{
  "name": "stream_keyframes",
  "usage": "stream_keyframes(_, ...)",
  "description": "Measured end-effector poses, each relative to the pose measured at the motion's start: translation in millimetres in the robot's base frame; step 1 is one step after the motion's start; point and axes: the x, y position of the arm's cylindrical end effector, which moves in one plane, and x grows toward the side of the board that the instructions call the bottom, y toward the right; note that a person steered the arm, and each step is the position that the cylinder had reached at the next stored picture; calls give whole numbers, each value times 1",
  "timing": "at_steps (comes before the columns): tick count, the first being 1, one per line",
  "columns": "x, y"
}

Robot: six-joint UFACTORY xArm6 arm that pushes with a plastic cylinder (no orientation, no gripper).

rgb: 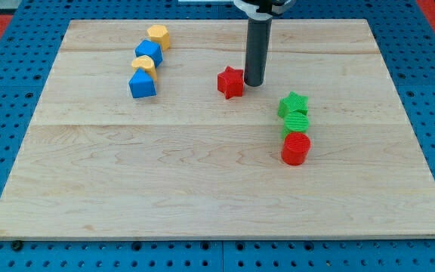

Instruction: Push the red star to the top left of the board

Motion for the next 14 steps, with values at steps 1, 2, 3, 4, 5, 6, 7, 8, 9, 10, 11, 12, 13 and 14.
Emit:
stream_keyframes(1, 2, -51)
stream_keyframes(2, 10, -119)
stream_keyframes(3, 15, -125)
stream_keyframes(4, 2, -98)
stream_keyframes(5, -3, -117)
stream_keyframes(6, 1, -169)
stream_keyframes(7, 48, -178)
stream_keyframes(8, 74, -176)
stream_keyframes(9, 130, -176)
stream_keyframes(10, 154, -189)
stream_keyframes(11, 138, -213)
stream_keyframes(12, 121, -196)
stream_keyframes(13, 103, -272)
stream_keyframes(14, 121, -282)
